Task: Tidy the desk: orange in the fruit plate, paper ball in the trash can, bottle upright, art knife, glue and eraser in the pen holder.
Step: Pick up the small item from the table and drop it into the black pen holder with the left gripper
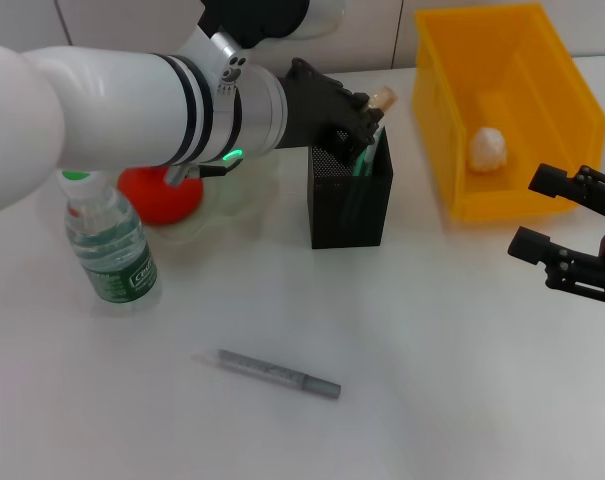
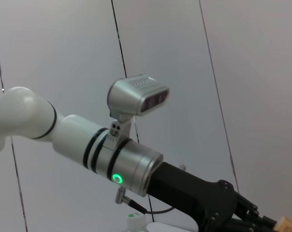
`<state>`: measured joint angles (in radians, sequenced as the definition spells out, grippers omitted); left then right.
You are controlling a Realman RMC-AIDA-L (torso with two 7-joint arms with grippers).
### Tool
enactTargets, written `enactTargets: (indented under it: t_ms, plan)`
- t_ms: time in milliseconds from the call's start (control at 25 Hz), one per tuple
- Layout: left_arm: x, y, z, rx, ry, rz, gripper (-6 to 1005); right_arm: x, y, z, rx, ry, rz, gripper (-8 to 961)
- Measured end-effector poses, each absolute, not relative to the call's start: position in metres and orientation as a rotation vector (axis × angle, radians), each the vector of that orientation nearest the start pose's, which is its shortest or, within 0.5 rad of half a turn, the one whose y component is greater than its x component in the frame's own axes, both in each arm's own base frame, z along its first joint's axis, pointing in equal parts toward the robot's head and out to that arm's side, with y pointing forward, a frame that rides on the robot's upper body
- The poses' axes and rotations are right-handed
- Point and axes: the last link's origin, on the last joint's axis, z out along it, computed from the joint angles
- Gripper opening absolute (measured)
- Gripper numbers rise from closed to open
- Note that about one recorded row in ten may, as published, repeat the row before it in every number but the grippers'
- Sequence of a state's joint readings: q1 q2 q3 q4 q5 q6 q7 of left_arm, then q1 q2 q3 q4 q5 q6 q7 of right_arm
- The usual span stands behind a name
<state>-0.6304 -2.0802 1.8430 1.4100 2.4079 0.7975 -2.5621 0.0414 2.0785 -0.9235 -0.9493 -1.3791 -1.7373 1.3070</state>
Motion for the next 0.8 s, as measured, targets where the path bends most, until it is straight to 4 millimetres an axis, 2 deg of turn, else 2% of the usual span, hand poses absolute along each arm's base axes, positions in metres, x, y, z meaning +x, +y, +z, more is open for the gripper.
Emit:
enactTargets:
  t_ms: [360,400,800]
  plan:
    - [-0.066,0.38,-0.078,-2.565,-0.287,-0.15,249,0.284,0.23,0.065,-2.39,0.462,1.111,815]
    - [-0.073,0.385,-0.084,-2.57,-0.331,-0.14,250,0.284,0.23,0.065,-2.391,0.46,1.112,815]
    - [-0.078,0.386,-0.09,-2.582,-0.327,-0.104,264,0.283,0.232,0.065,-2.391,0.458,1.112,815]
